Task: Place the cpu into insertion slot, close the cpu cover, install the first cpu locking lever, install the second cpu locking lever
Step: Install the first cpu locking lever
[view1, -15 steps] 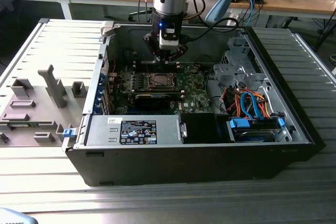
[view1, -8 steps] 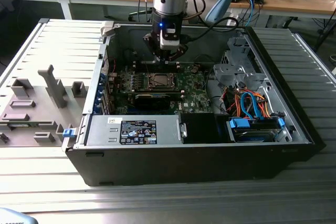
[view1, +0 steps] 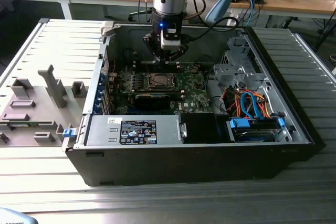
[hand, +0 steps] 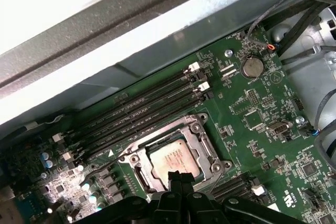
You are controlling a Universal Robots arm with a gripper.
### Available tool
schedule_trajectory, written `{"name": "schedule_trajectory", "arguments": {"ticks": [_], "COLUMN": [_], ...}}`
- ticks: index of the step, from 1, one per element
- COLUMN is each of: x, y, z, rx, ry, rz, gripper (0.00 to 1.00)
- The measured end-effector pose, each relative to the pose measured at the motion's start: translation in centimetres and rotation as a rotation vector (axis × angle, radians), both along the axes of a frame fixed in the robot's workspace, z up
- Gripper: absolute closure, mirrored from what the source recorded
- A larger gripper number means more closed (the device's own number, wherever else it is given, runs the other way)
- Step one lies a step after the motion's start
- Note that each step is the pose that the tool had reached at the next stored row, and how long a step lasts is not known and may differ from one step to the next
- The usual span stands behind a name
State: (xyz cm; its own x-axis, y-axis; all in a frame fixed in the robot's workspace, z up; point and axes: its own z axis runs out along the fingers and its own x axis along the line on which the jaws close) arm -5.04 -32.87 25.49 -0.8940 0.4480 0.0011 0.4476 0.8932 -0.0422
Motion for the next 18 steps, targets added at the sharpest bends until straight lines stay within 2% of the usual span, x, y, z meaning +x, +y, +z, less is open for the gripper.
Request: {"name": "schedule_trajectory", "arguments": {"ticks": [18], "x": [0.00], "y": [0.00], "z": [0.00], "rx": [0.0000], "ry": [0.0000], "rz": [0.044], "gripper": [0.89]}}
